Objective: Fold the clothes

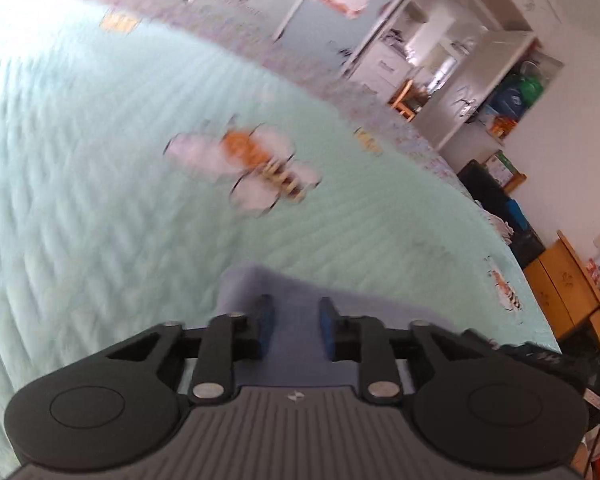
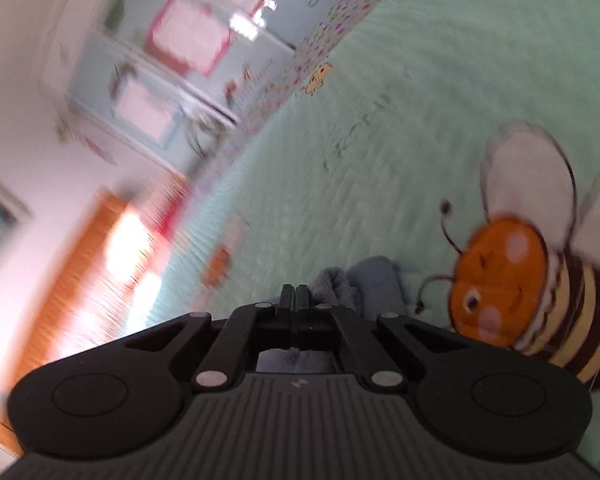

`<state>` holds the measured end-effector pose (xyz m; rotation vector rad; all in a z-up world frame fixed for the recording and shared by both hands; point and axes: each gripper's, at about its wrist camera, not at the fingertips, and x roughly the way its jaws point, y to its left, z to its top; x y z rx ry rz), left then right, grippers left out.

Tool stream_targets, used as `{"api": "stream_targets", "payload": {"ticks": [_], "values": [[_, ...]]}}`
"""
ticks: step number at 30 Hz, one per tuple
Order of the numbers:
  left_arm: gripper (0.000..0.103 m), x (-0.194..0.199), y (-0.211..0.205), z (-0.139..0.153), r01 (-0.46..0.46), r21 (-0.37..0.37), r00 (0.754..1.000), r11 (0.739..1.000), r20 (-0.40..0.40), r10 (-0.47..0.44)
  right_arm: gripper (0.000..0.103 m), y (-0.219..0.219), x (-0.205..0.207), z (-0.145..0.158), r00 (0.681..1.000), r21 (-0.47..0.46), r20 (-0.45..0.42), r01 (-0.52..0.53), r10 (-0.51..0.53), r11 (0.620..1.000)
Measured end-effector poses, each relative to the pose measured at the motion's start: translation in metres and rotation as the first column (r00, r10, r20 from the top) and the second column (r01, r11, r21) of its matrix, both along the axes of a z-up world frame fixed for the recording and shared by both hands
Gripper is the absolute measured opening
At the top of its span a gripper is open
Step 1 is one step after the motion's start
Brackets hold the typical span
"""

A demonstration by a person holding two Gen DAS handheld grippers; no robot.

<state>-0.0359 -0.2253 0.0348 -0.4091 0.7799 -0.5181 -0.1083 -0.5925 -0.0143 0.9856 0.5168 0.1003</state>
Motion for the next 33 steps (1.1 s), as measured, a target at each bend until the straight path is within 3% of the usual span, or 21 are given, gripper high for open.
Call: {"api": "stream_targets", "payload": {"ticks": [5,9,11,14,17,19,24,26,29,31,33], "values": [[0.019,-0.008,0.001,0.015,-0.001,0.024,1.000,1.000,0.022,0.001,0.000,-0.002,-0.003,0.008,1.000,-0.023,0.004,-0.018,0.018,1.000],[0.026,-0.029,0.000,0.032,0.001,0.066,0.998,0.998,0.060,-0.005,0.006,0.023,-0.030,0.056,0.997,-0.152,0.062,-0.026,0.036,0.988],[0.030,-0.038,-0.003,0.028,0.012,0.095,0.998,0.995,0.061,-0.018,0.006,0.035,-0.052,0.068,0.993,-0.148,0.093,-0.057,0.071,0.987],[0.032,-0.052,-0.007,0.021,0.028,0.139,0.997,0.990,0.063,-0.037,0.006,0.035,-0.077,0.057,0.994,-0.135,0.081,-0.063,0.074,0.989],[0.031,-0.065,-0.011,0.014,0.044,0.182,0.996,0.982,0.063,-0.057,0.000,0.011,-0.078,0.005,0.999,0.004,0.011,-0.040,0.040,0.999],[0.031,-0.073,-0.013,0.010,0.051,0.208,0.996,0.977,0.066,-0.066,0.000,0.003,-0.079,-0.012,0.998,0.076,0.056,-0.035,0.031,0.997],[0.030,-0.069,-0.010,0.020,0.037,0.192,0.999,0.981,0.029,-0.043,0.000,0.010,-0.078,0.000,0.998,0.019,0.039,-0.041,0.040,0.999],[0.031,-0.078,-0.007,0.032,0.024,0.200,0.998,0.979,0.055,-0.035,0.000,0.016,-0.082,0.016,0.999,-0.037,0.010,-0.037,0.037,0.999],[0.034,-0.097,-0.003,0.049,0.004,0.211,0.994,0.977,0.108,-0.027,0.006,0.030,-0.100,0.043,0.998,-0.109,0.050,-0.040,0.045,0.993],[0.036,-0.099,-0.005,0.042,0.007,0.212,0.996,0.977,0.082,-0.025,0.006,0.032,-0.111,0.045,0.997,-0.103,0.060,-0.040,0.046,0.994],[0.036,-0.092,-0.013,0.022,0.023,0.250,0.999,0.968,0.019,-0.029,0.000,0.029,-0.109,0.030,0.999,-0.138,-0.023,-0.050,0.047,0.989]]}}
